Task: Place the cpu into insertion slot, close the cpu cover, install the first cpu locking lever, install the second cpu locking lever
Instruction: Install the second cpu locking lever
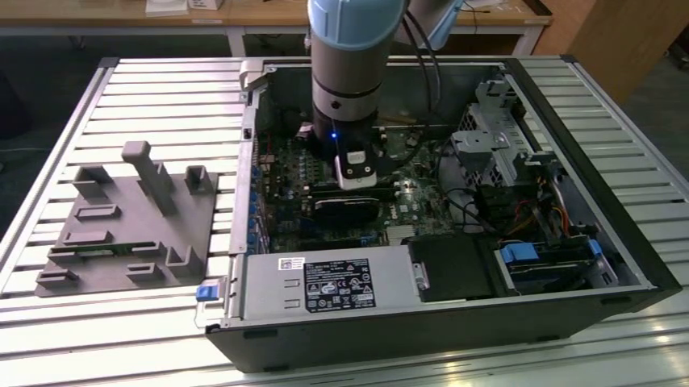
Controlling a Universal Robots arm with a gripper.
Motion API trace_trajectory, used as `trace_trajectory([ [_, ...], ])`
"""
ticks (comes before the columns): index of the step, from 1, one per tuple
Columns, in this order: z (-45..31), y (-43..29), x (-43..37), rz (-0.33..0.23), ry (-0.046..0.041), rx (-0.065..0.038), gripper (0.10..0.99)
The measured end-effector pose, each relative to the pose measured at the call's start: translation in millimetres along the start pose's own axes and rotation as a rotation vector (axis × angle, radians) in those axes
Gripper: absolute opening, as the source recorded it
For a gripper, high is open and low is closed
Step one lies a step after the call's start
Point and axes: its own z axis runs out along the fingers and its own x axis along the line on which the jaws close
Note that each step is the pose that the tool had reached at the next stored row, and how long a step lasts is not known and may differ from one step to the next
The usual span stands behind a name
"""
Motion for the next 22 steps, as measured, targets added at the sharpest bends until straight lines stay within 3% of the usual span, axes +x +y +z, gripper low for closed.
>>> trace_trajectory([
  [12, 8.9, 31.6, -4.4, -0.001, -0.0172, 0.039, 0.106],
  [18, 12.4, 42.8, -12.9, -0.001, -0.0243, 0.056, 0.106],
  [22, 14.1, 47.9, -11.1, -0.001, -0.031, 0.07, 0.106],
])
